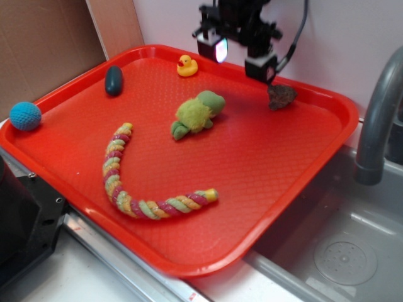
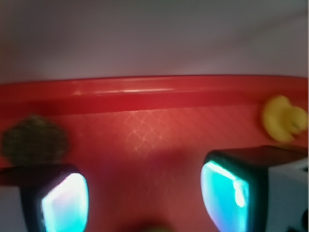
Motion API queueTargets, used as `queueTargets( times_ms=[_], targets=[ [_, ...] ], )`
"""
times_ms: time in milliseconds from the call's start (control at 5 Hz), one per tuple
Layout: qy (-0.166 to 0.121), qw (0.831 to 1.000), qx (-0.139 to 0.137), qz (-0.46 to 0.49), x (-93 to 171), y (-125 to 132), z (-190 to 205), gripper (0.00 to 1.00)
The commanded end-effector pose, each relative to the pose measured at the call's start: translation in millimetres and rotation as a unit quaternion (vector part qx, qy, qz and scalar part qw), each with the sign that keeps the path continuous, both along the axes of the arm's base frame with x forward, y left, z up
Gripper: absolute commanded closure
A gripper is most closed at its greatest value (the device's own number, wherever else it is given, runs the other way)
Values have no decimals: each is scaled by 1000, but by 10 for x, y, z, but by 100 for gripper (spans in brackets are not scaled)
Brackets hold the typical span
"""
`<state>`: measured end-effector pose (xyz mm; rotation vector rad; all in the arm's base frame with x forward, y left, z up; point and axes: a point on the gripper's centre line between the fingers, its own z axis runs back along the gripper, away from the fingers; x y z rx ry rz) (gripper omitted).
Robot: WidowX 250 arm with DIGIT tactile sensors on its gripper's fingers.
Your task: Grab the rock.
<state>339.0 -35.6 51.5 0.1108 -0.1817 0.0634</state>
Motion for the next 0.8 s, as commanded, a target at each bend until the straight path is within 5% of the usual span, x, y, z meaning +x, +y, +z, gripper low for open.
queueTargets(
  times_ms=[0, 400, 600],
  targets=[
    [-7, 996, -64, -59, -161, -758, 114, 0],
    [-36, 989, -104, -96, -241, -1037, 328, 0],
    [-70, 991, -81, -76, -73, -873, 416, 0]
  ],
)
